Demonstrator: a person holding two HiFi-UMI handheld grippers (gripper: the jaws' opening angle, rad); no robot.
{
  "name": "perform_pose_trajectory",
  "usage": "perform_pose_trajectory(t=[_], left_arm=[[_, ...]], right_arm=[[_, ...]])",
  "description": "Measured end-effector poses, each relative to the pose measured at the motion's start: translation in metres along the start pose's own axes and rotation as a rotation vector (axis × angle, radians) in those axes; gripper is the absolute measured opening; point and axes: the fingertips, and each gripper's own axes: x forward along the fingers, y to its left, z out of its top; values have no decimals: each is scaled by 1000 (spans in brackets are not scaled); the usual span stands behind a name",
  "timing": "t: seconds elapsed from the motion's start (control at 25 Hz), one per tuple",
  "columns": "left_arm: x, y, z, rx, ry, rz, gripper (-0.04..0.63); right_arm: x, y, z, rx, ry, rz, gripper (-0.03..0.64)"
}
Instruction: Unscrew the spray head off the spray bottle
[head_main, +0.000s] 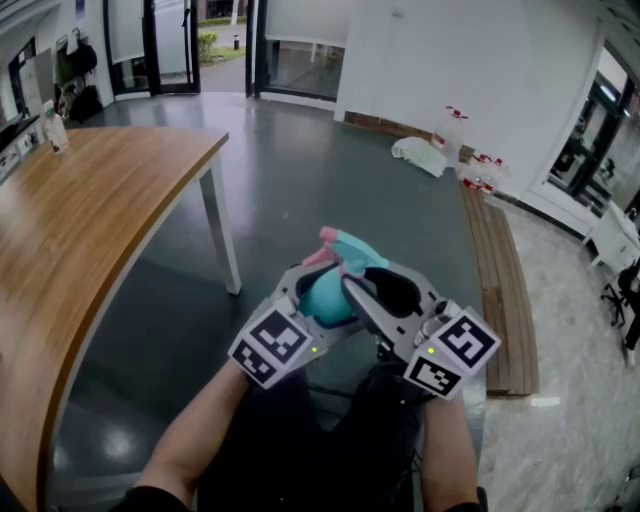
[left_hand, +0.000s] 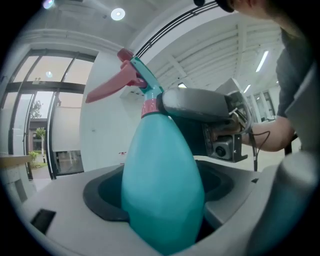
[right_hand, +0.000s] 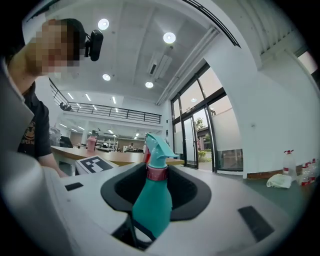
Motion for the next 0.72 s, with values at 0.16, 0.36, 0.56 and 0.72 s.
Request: perform_pose_trajectory(t=[0.16,0.36,0.56,0.72], left_arm=[[-2,-9,3,-19,-11,-106,413],[-8,-27,11,-13,-45,-242,413],[-16,-39,15,-18,-70,-347,411],[-20,-50,15,-23,-74,-407,412]], right_arm=[[-4,2,1,10,-22,98,141],[-14,14,7,-21,-58,255,141],[-20,22,8,-9,-74,400,141],[-26,27,7,-6,-53,505,141]])
